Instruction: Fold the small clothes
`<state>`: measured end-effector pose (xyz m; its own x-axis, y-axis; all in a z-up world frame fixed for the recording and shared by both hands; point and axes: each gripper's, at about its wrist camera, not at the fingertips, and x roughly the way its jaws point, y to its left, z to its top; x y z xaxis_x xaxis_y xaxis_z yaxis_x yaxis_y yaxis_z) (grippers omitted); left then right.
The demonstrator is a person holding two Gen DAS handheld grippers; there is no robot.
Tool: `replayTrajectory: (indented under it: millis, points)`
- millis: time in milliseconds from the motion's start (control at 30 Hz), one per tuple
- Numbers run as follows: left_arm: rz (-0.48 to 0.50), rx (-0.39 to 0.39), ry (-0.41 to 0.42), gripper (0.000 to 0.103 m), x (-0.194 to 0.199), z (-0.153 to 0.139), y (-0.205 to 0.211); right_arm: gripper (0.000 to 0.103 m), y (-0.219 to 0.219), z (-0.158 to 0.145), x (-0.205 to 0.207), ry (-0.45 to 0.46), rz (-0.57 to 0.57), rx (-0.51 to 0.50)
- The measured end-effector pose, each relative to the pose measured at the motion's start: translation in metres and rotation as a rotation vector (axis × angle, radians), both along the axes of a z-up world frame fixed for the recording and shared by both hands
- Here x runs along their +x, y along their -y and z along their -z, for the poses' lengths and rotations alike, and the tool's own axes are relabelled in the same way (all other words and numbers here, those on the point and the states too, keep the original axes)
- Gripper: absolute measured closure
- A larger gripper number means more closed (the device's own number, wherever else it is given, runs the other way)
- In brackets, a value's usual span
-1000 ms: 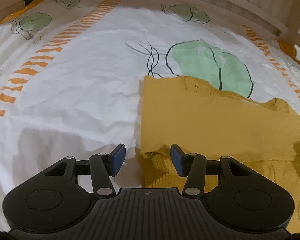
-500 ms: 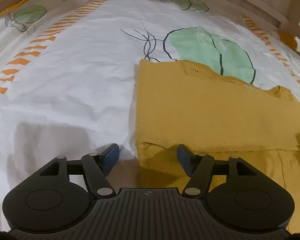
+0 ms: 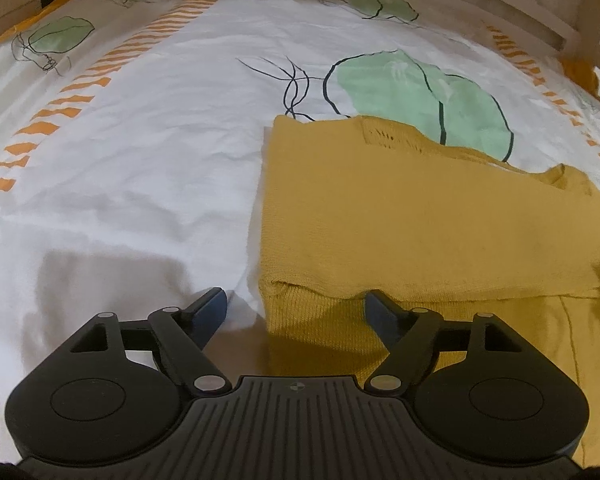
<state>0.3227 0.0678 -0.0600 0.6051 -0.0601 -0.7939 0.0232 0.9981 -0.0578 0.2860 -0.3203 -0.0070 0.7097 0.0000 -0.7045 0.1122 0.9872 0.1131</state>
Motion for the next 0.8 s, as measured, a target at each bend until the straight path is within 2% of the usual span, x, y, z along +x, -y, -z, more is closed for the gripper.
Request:
replayTrajectory:
  millis: [67, 133, 200, 267, 433, 500, 600, 700, 800]
  points:
    - [0.004, -0.001, 0.004, 0.027, -0.001, 0.0, 0.0, 0.082, -0.003, 0.004, 0.0, -0.001, -0.008, -0.016]
    - [0.011, 0.0, 0.005, 0.027, -0.002, 0.0, -0.001, 0.071, -0.004, 0.003, 0.0, 0.004, -0.002, -0.033]
    - [0.009, -0.002, 0.008, 0.027, -0.003, 0.0, -0.002, 0.045, -0.003, 0.003, -0.001, 0.009, 0.016, -0.05]
    - [0.006, -0.002, 0.009, 0.028, -0.004, -0.001, -0.001, 0.038, 0.0, 0.003, -0.003, 0.012, 0.034, -0.059]
    - [-0.016, 0.009, 0.013, 0.029, -0.006, -0.003, 0.0, 0.035, 0.007, -0.002, -0.005, 0.015, 0.068, -0.064]
    - [-0.04, 0.014, 0.021, 0.036, -0.007, -0.008, 0.0, 0.03, 0.008, -0.007, -0.007, 0.032, 0.075, -0.062]
    - [-0.085, 0.007, 0.042, 0.041, -0.012, -0.015, -0.003, 0.024, 0.01, -0.015, -0.012, 0.054, 0.07, -0.06]
    - [-0.106, -0.02, 0.082, 0.041, -0.021, -0.028, -0.006, 0.022, 0.011, -0.024, -0.02, 0.076, 0.064, -0.058]
    - [-0.096, 0.004, 0.145, 0.041, -0.034, -0.042, -0.005, 0.019, 0.015, -0.035, -0.029, 0.106, 0.064, -0.053]
